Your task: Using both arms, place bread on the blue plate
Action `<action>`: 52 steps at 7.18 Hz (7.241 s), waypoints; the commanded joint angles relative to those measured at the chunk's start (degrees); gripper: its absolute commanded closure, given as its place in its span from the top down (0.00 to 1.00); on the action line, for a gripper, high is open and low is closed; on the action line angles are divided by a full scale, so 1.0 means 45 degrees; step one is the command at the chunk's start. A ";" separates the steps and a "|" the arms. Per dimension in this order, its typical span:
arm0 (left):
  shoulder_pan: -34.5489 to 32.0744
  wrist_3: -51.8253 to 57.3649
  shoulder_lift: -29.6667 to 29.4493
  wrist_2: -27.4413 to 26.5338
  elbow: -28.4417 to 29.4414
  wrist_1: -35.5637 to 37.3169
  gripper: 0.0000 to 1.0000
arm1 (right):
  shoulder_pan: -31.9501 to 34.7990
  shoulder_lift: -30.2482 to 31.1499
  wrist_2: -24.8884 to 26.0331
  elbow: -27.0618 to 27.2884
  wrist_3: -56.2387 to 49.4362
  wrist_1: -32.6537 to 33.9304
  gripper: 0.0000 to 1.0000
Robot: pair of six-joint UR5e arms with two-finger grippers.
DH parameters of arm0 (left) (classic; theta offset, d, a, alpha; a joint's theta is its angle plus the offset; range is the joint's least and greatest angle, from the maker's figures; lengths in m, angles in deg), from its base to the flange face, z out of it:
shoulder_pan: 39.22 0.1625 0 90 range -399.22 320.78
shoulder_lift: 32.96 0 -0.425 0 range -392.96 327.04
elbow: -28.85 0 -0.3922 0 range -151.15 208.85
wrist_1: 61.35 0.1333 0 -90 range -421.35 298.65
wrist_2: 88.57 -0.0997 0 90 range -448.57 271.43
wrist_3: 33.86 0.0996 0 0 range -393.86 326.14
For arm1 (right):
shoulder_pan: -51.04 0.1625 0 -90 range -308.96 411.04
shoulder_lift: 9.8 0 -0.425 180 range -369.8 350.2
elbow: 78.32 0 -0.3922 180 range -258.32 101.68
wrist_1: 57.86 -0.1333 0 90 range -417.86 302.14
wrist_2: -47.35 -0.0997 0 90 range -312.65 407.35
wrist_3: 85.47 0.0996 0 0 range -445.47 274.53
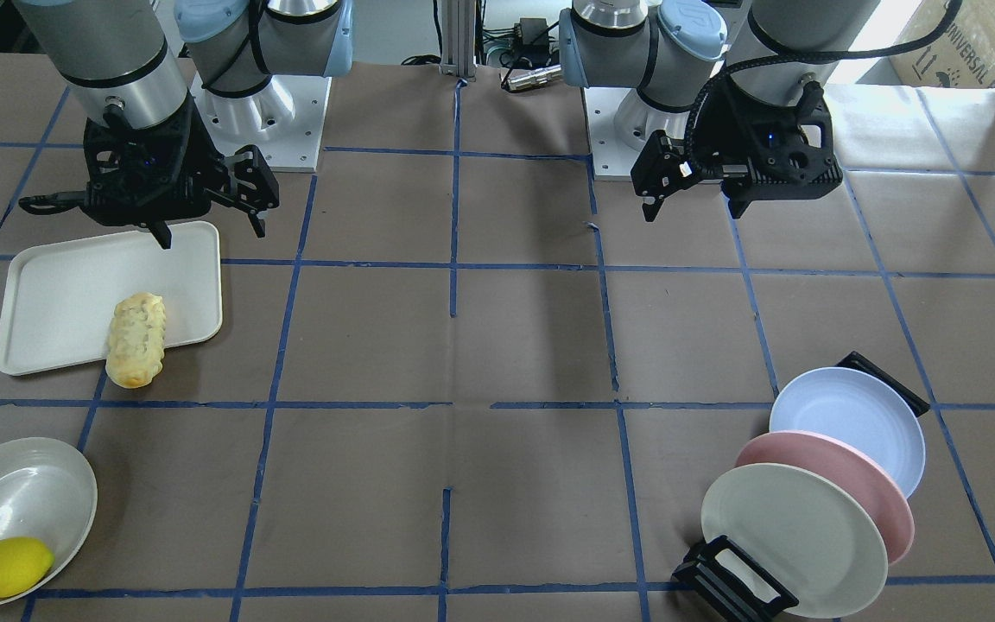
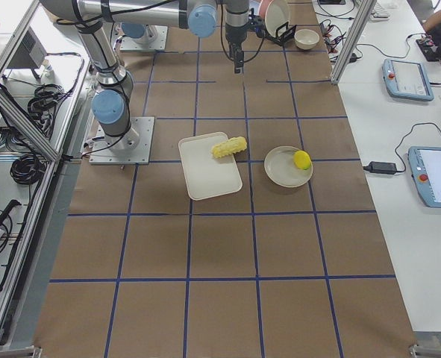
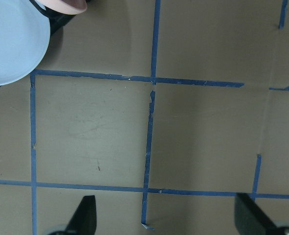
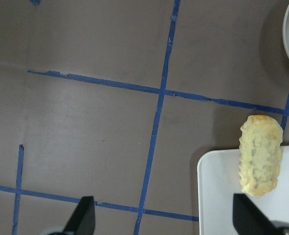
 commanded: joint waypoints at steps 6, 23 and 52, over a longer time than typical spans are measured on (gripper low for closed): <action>0.5022 0.6076 -0.2972 -0.0422 0.1906 0.0064 1.00 | 0.0001 -0.0047 0.0008 0.0053 -0.0019 0.0018 1.00; 0.7510 0.9604 -0.9974 0.1552 0.6419 -0.1258 0.16 | -0.4860 -0.1101 -0.0226 0.6124 -0.8298 0.7549 1.00; -0.0638 -0.1376 -0.3009 0.2257 -0.0845 0.3692 1.00 | 0.0118 -0.1610 0.0457 -0.0302 0.0898 -0.1938 0.15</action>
